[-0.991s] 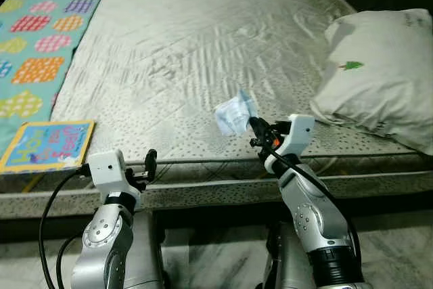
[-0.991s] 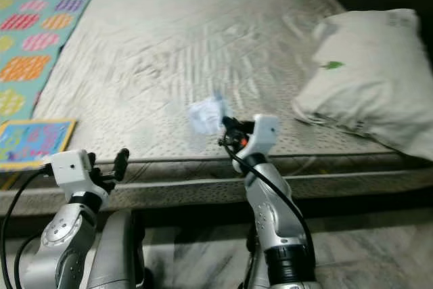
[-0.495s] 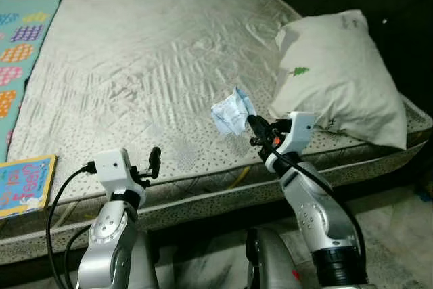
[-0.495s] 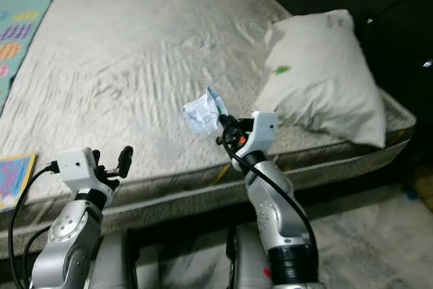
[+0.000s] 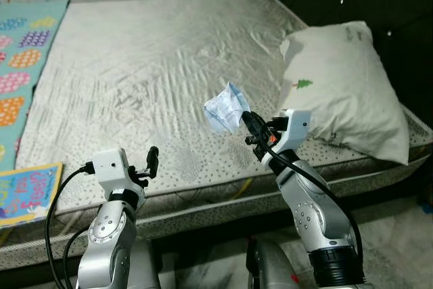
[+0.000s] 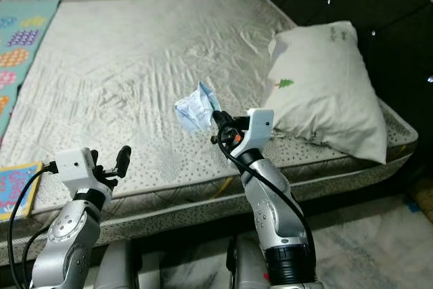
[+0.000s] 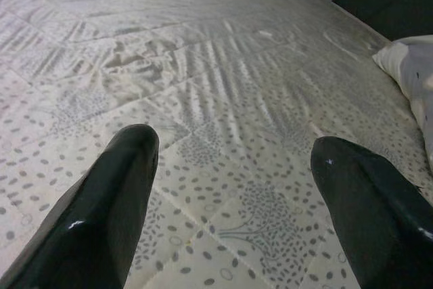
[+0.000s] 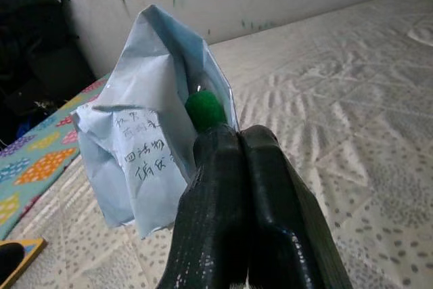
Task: Clean up the room
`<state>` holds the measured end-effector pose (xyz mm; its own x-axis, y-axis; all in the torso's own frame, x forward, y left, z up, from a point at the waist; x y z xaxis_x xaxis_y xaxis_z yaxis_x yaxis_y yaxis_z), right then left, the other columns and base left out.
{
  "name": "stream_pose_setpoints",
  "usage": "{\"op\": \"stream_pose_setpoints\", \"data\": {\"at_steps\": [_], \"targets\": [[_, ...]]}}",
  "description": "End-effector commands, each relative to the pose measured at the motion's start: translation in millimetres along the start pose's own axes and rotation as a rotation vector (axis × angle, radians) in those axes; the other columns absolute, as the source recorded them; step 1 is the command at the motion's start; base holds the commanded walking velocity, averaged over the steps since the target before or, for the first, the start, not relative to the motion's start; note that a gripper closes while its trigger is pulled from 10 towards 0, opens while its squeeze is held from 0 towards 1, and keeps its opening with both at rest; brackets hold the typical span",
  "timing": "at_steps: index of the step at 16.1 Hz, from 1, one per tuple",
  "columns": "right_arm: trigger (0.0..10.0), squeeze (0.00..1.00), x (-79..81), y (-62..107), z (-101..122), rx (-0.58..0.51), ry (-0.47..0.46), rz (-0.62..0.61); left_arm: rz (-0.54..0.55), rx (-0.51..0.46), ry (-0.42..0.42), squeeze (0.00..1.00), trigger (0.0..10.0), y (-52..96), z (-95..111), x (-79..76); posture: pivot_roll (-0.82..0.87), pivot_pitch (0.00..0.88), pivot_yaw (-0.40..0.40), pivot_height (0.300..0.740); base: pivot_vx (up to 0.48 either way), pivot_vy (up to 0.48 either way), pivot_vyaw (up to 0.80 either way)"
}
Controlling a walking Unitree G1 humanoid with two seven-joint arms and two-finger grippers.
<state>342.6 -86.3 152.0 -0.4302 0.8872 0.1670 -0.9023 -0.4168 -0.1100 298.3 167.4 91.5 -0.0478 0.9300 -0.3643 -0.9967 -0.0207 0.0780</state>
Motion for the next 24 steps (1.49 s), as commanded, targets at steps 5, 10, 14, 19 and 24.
{"op": "stream_pose_setpoints", "data": {"at_steps": [5, 10, 14, 19, 24], "targets": [[10.0, 0.00, -1.1, -2.3, 12, -0.043, 0.010, 0.007, -0.009, -0.009, -0.011, 0.00, 10.0, -2.4, 1, -0.9, -0.07, 0.000, -0.019, 0.696, 0.000, 0.000, 0.00], [10.0, 0.00, -2.1, -3.2, 11, -0.041, 0.008, 0.002, -0.010, -0.009, -0.011, 0.00, 10.0, -3.0, 1, -1.1, -0.07, 0.000, -0.019, 0.740, 0.000, 0.000, 0.00], [10.0, 0.00, -1.6, -3.2, 10, -0.035, 0.011, 0.003, -0.011, -0.009, -0.012, 0.00, 10.0, -2.9, 1, -1.7, -0.08, 0.003, -0.020, 0.740, 0.000, 0.000, 0.00], [10.0, 0.00, -3.7, -2.3, 5, -0.012, 0.030, -0.023, -0.005, -0.012, -0.011, 0.00, 10.0, -2.0, 1, -1.1, -0.07, 0.004, -0.023, 0.740, 0.000, 0.000, 0.00], [10.0, 0.00, -8.7, -0.5, -2, 0.028, 0.075, -0.049, -0.002, -0.022, -0.017, 0.00, 10.0, -1.7, 1, -0.8, -0.07, 0.000, -0.027, 0.740, 0.000, 0.000, 0.00]]}}
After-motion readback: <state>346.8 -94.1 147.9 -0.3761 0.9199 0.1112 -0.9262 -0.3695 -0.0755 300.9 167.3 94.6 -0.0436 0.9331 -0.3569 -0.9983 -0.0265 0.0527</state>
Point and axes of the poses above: a point about 5 cm out from each wrist's last joint towards the gripper, its own y axis pointing back from the gripper into the wrist, its own z axis along the axis of the wrist's last joint, x = y × z, the point moved 3 cm from there along -y, pointing out of the wrist towards the gripper, and after that the axes turned 9 degrees about y, right-handed, at the moved point
